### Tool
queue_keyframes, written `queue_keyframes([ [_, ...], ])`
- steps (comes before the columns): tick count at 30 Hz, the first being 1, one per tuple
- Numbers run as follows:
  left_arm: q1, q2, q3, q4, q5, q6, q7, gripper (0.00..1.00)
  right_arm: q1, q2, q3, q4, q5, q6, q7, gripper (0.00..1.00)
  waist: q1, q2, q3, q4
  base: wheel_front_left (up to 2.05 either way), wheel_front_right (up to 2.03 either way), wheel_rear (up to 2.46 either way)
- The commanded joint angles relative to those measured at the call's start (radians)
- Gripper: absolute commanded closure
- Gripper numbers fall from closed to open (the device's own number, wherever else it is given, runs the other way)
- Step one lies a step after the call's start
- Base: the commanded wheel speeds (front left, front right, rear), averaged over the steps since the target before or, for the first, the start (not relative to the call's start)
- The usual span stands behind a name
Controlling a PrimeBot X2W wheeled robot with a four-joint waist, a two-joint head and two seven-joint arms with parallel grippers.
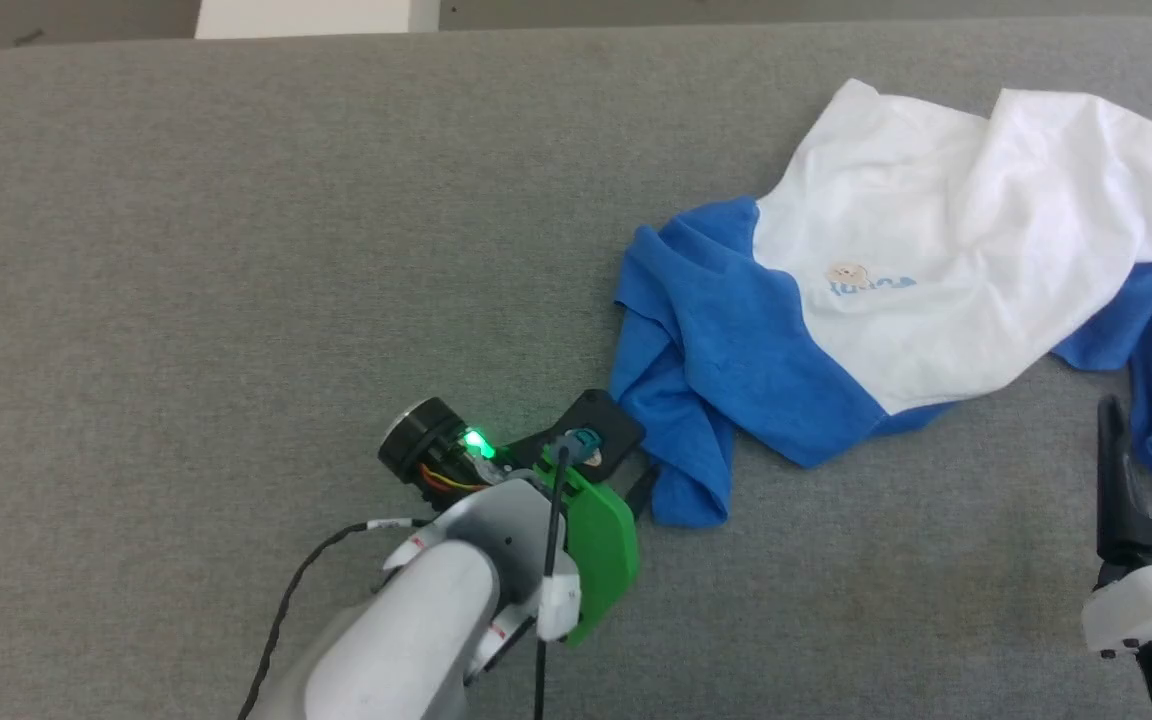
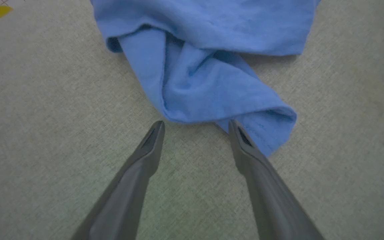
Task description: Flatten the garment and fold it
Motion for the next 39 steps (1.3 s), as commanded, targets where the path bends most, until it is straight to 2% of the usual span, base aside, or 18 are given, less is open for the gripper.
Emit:
queue_keyframes([
  [1,-0.025,0.004,-0.002,0.018,-0.019,-0.002,0.010,0.00,-0.021,0.000,0.005,-0.001,0.007,-0.001,0.000,0.00,0.0000,0.0000,0.020,-0.020,0.00,0.00,0.00],
  [6,-0.067,-0.022,-0.018,0.096,-0.014,0.001,-0.005,0.00,-0.023,0.000,0.013,0.015,0.018,-0.001,-0.003,0.00,0.0000,0.0000,0.043,-0.040,0.00,0.00,0.00],
  [10,-0.097,-0.035,-0.066,0.160,-0.008,0.000,-0.051,0.00,-0.025,0.000,0.022,0.025,0.024,-0.001,-0.008,0.00,0.0000,0.0000,0.054,-0.047,0.00,0.00,0.00],
  [11,-0.102,-0.039,-0.083,0.181,-0.014,-0.001,-0.060,0.62,-0.027,0.000,0.025,0.028,0.025,-0.001,-0.009,0.00,0.0000,0.0000,0.055,-0.048,0.00,0.00,0.00],
  [12,-0.104,-0.041,-0.099,0.197,-0.024,-0.001,-0.065,1.00,-0.028,0.000,0.027,0.030,0.025,-0.001,-0.009,0.00,0.0000,0.0000,0.055,-0.048,0.00,0.00,0.00],
  [16,-0.120,-0.041,-0.174,0.230,-0.086,-0.002,-0.104,1.00,-0.034,0.000,0.026,0.035,0.023,-0.001,-0.006,0.00,0.0000,0.0000,0.045,-0.039,0.00,0.00,0.00],
  [19,-0.123,-0.035,-0.161,0.233,-0.116,-0.001,-0.170,1.00,-0.028,0.000,0.020,0.035,0.017,-0.001,-0.001,0.00,0.0000,0.0000,0.022,-0.022,0.00,0.00,0.00],
  [22,-0.115,-0.018,-0.122,0.207,-0.132,0.022,-0.224,1.00,-0.019,0.000,0.016,0.033,0.014,-0.001,0.004,0.00,0.0000,0.0000,-0.005,-0.003,0.00,0.00,0.00],
  [26,-0.075,0.041,-0.038,0.112,-0.152,0.094,-0.277,1.00,-0.004,0.000,0.015,0.029,0.016,-0.001,0.014,0.00,0.0000,0.0000,-0.041,0.025,0.00,0.00,0.00],
  [30,0.015,0.131,0.065,-0.036,-0.183,0.182,-0.286,1.00,0.012,0.000,0.008,0.020,0.017,-0.001,0.023,0.00,0.0000,0.0000,-0.067,0.053,0.00,0.00,0.00],
  [35,0.204,0.246,0.223,-0.224,-0.248,0.314,-0.273,1.00,0.027,0.000,0.003,0.010,0.017,-0.001,0.034,0.00,0.0000,0.0000,-0.085,0.078,0.00,0.00,0.00],
  [39,0.386,0.316,0.352,-0.302,-0.291,0.422,-0.273,1.00,0.040,0.000,0.001,0.003,0.018,-0.001,0.043,0.00,0.0000,0.0000,-0.088,0.095,0.00,0.00,0.00],
])
